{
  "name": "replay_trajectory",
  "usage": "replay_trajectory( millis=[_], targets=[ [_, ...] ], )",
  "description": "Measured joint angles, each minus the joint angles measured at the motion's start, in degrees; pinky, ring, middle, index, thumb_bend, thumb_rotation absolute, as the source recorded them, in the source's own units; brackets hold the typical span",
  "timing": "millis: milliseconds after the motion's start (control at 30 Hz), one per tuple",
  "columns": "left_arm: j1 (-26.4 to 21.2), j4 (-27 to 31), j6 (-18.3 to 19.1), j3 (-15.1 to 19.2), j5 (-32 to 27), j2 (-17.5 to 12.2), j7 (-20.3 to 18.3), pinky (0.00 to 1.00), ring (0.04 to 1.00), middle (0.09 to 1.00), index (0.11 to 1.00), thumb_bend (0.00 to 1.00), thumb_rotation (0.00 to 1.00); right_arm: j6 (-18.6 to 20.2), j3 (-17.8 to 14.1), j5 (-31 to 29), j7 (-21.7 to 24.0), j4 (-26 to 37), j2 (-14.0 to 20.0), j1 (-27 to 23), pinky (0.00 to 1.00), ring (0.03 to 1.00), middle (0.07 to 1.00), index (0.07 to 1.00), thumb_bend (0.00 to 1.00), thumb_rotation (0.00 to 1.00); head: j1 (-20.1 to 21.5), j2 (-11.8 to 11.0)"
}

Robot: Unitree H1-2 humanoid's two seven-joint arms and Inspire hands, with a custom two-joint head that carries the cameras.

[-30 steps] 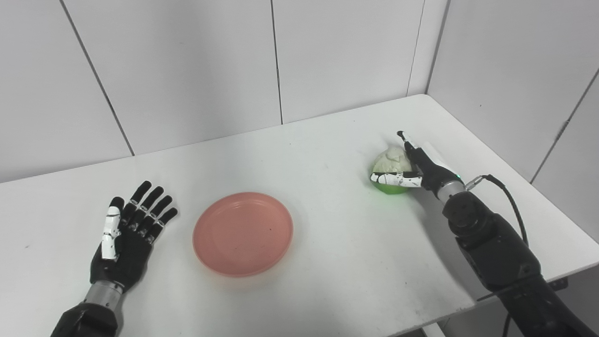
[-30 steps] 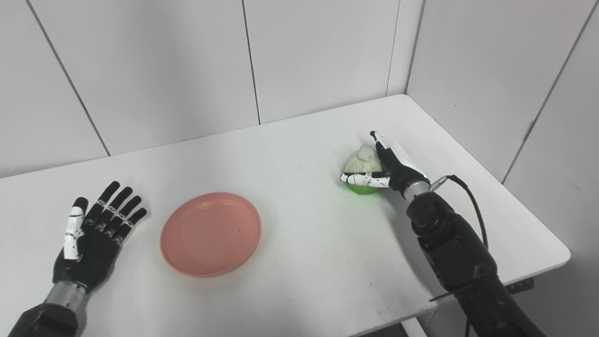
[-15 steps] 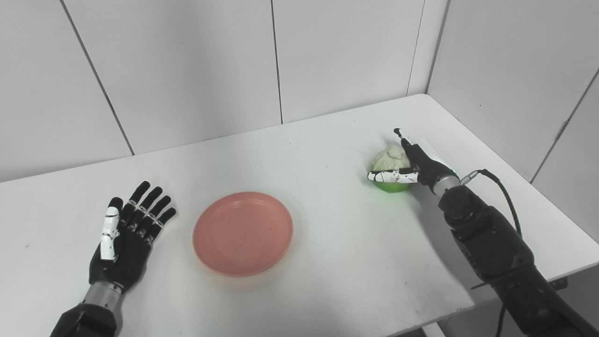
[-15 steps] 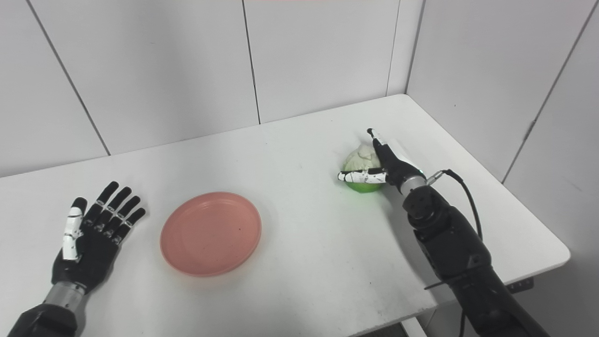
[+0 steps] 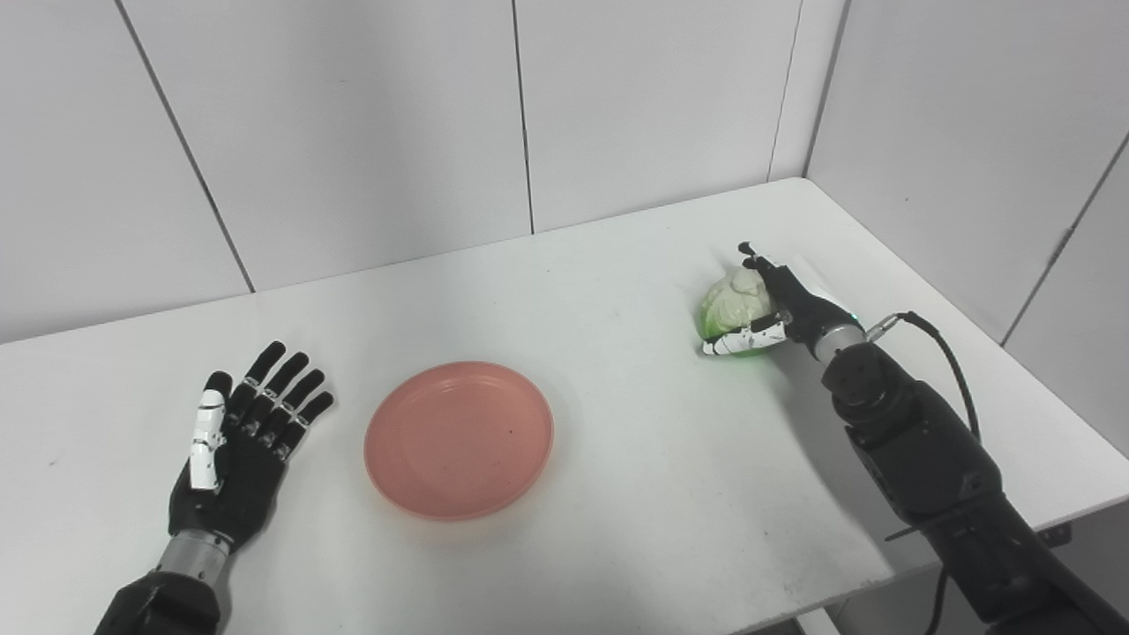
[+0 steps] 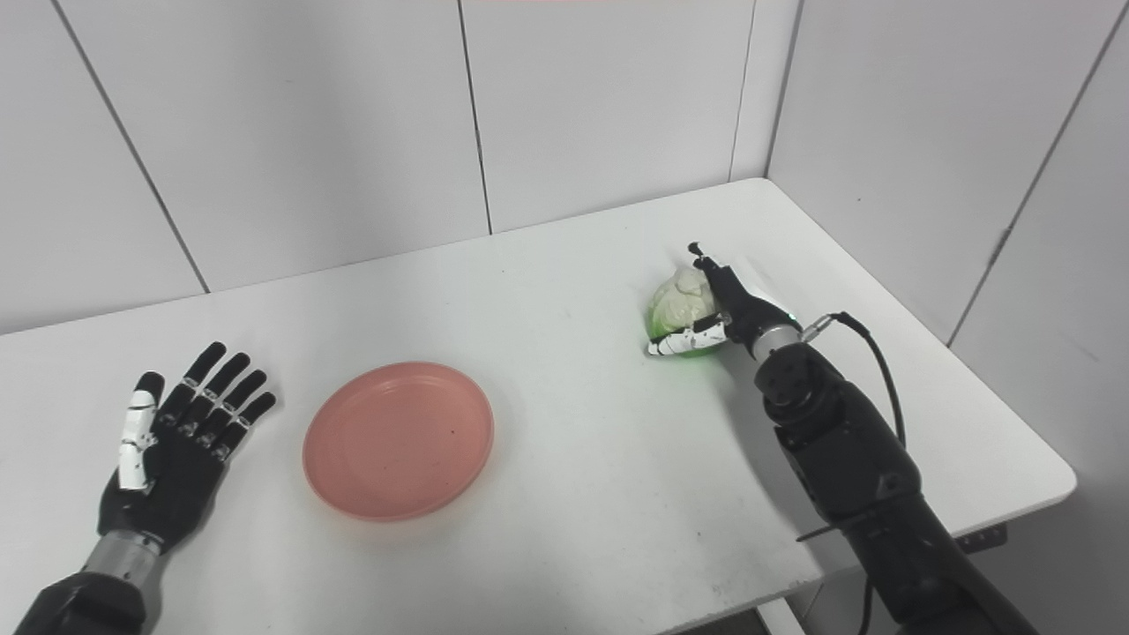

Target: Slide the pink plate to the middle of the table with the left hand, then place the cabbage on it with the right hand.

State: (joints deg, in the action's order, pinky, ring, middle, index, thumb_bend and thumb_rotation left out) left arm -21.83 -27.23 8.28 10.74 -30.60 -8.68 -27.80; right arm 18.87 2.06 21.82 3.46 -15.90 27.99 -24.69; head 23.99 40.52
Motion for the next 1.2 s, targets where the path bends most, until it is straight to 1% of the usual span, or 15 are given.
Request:
replay_trajectory(
  millis=[33,67,100,133,167,200,267,400,600,867,1100,1200],
  targets=[
    [0.00,0.03,0.00,-0.01,0.00,0.00,0.00,0.83,0.858,0.875,0.865,0.58,0.84,0.03,-0.06,0.22,-0.52,0.00,0.00,0.00,0.62,0.663,0.694,0.706,0.93,0.02,0.17,0.09],
    [0.02,0.07,0.00,-0.01,0.00,0.00,0.00,0.83,0.858,0.875,0.865,0.58,0.84,0.07,-0.09,0.48,-0.91,0.01,0.00,0.00,0.55,0.586,0.617,0.590,0.77,0.05,0.18,0.09],
    [0.03,0.08,0.00,-0.01,0.00,0.00,0.01,0.83,0.858,0.875,0.865,0.59,0.84,0.34,-0.03,1.11,-1.29,0.01,0.00,-0.01,0.54,0.569,0.600,0.553,0.68,0.08,0.18,0.09],
    [0.03,0.08,0.00,-0.01,0.00,0.00,0.02,0.83,0.859,0.875,0.865,0.59,0.84,0.91,0.09,1.37,-1.53,0.06,-0.01,-0.10,0.48,0.512,0.519,0.514,0.58,0.03,0.18,0.09],
    [0.03,0.08,0.00,0.01,0.00,0.00,0.07,0.83,0.859,0.875,0.865,0.59,0.84,1.36,0.09,1.65,-1.66,0.11,-0.01,-0.33,0.47,0.507,0.511,0.510,0.57,0.02,0.18,0.09],
    [0.04,0.08,0.00,0.02,0.00,-0.01,0.10,0.83,0.860,0.875,0.864,0.58,0.84,1.70,0.01,1.76,-1.91,0.18,0.00,-0.58,0.41,0.454,0.475,0.514,0.54,0.01,0.18,0.09],
    [0.05,0.07,0.00,0.02,0.00,-0.02,0.14,0.83,0.861,0.875,0.865,0.59,0.83,2.06,-0.04,1.74,-1.96,0.26,0.00,-1.11,0.38,0.428,0.457,0.515,0.53,0.00,0.18,0.09],
    [0.04,0.07,-0.01,-0.03,0.00,-0.02,0.13,0.83,0.858,0.873,0.863,0.59,0.83,2.25,-0.11,1.72,-2.59,0.22,-0.34,-1.19,0.34,0.402,0.443,0.524,0.52,0.00,0.18,0.17],
    [0.04,0.07,-0.04,-0.09,0.00,-0.03,0.12,0.83,0.861,0.876,0.866,0.59,0.84,2.56,-0.69,1.67,-3.74,0.18,-1.44,-1.18,0.33,0.401,0.442,0.528,0.52,0.00,0.18,0.18],
    [0.08,0.21,-0.09,-0.19,0.02,-0.04,0.17,0.83,0.862,0.876,0.867,0.60,0.83,3.20,-0.92,1.68,-4.36,0.60,-1.91,-1.17,0.33,0.387,0.441,0.534,0.52,0.00,-0.18,0.26],
    [0.16,0.61,-0.09,-0.35,0.05,0.01,0.41,0.83,0.862,0.877,0.866,0.60,0.84,3.44,-0.98,1.09,-4.01,3.04,-2.19,0.06,0.33,0.389,0.441,0.537,0.52,0.00,-0.79,0.44],
    [0.29,1.02,-0.09,-0.35,0.06,0.15,1.01,0.83,0.865,0.881,0.869,0.59,0.85,3.71,-0.79,1.07,-3.08,5.66,-2.27,0.38,0.33,0.386,0.442,0.530,0.52,0.00,-1.14,0.44]
  ],
)
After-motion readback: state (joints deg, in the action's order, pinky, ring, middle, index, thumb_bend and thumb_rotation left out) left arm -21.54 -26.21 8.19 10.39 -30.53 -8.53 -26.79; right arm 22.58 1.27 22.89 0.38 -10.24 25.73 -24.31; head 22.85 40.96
